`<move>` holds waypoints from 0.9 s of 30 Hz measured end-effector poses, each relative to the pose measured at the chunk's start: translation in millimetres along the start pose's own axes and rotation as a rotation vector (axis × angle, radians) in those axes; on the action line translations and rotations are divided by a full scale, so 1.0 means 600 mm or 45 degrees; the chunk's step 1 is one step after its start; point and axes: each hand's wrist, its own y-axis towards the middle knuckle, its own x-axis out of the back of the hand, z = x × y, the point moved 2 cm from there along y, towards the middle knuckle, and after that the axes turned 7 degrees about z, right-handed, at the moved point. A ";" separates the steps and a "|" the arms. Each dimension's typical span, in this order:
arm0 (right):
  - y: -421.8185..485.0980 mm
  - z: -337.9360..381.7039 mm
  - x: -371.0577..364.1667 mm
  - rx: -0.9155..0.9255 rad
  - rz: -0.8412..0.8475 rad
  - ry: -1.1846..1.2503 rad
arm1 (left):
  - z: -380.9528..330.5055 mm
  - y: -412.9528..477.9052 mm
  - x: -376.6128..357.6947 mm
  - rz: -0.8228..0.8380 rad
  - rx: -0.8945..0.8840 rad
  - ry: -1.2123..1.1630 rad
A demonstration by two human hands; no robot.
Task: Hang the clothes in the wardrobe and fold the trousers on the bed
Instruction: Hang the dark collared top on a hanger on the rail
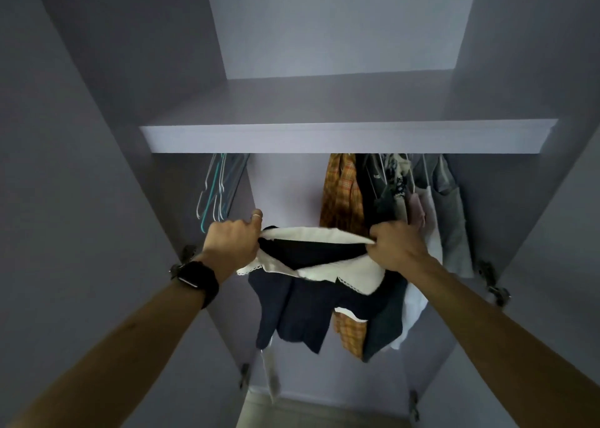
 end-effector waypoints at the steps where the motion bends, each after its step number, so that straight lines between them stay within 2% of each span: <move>1: 0.006 0.008 0.004 0.010 -0.079 0.080 | 0.008 -0.003 0.002 0.036 0.060 -0.075; 2: 0.013 0.018 0.004 0.031 -0.062 0.116 | 0.021 -0.009 0.001 0.097 0.129 -0.173; 4: 0.021 0.042 -0.002 0.060 0.158 0.137 | 0.046 -0.021 -0.005 0.323 0.210 -0.363; 6: 0.027 0.058 -0.016 0.047 0.265 0.422 | 0.065 -0.036 -0.013 0.539 0.246 -0.578; 8: 0.035 0.071 -0.024 0.027 0.219 0.787 | 0.075 -0.049 -0.018 0.574 0.254 -0.815; 10: 0.044 0.081 -0.030 0.037 0.197 1.028 | 0.086 -0.063 -0.018 0.597 0.232 -1.042; 14: 0.055 0.103 -0.047 0.086 0.256 1.228 | 0.122 -0.105 -0.021 0.821 0.155 -1.375; 16: 0.060 0.116 -0.058 0.117 0.262 1.269 | 0.135 -0.128 -0.019 0.835 0.135 -1.449; 18: 0.070 0.135 -0.067 0.169 0.244 1.278 | 0.141 -0.142 -0.020 0.789 0.148 -1.264; 20: 0.079 0.162 -0.079 0.225 0.228 1.258 | 0.146 -0.152 -0.024 0.668 0.239 -0.792; 22: 0.083 0.185 -0.098 0.210 0.226 1.246 | 0.147 -0.164 -0.029 0.434 0.326 -0.289; 27: 0.084 0.237 -0.154 0.019 0.346 1.218 | 0.145 -0.194 -0.037 -0.223 0.121 0.022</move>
